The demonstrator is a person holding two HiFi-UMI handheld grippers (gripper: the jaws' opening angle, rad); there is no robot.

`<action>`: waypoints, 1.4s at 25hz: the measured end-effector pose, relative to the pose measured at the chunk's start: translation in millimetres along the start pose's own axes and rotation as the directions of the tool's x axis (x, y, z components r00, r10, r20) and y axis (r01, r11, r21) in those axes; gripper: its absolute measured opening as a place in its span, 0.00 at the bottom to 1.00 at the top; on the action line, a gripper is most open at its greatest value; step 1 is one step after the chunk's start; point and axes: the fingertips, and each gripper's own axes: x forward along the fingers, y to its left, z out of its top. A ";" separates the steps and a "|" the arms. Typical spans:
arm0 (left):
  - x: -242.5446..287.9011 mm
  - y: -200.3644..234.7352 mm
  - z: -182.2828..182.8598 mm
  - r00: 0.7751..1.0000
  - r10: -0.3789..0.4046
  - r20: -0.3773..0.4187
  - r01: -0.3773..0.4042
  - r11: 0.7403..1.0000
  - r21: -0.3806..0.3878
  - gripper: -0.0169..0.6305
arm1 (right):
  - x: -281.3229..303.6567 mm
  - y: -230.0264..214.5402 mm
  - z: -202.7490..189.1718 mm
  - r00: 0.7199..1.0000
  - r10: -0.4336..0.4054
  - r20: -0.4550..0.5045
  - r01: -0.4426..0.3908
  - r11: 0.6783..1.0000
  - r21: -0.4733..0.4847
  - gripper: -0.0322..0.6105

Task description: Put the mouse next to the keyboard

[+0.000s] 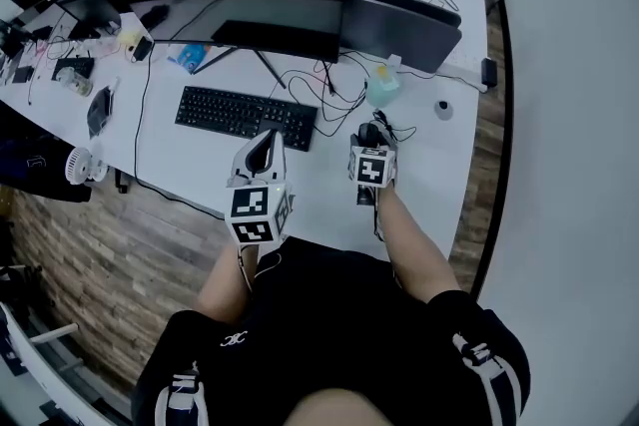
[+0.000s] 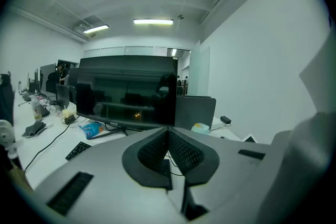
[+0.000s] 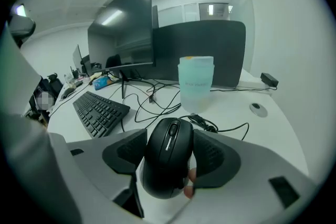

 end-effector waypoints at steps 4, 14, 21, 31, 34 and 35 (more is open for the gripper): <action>6.5 14.1 -4.5 1.000 -0.001 -0.009 0.001 1.000 -0.015 0.05 | 18.4 5.9 -13.2 0.997 0.003 -0.081 -0.001 1.000 0.024 0.51; 6.4 35.7 -9.1 1.000 -0.016 -0.012 0.015 0.999 -0.039 0.05 | 26.2 16.5 -23.5 0.993 -0.064 -0.098 0.068 0.997 0.036 0.51; 6.2 32.2 -0.2 0.998 -0.068 0.017 0.069 0.997 -0.031 0.05 | -32.3 5.3 43.8 0.969 -0.109 0.221 0.079 0.987 0.138 0.39; 9.4 -1.1 32.1 0.982 -0.171 0.074 0.170 0.985 0.019 0.04 | -187.4 5.7 149.8 0.785 -0.165 0.597 0.140 0.986 0.088 0.07; 8.6 -10.2 40.5 0.977 -0.198 0.078 0.196 0.980 0.033 0.05 | -223.4 6.2 163.5 0.738 -0.172 0.652 0.146 0.985 0.095 0.07; 8.7 -12.8 42.7 0.975 -0.205 0.080 0.203 0.979 0.037 0.05 | -231.6 6.1 165.9 0.726 -0.175 0.665 0.144 0.984 0.102 0.07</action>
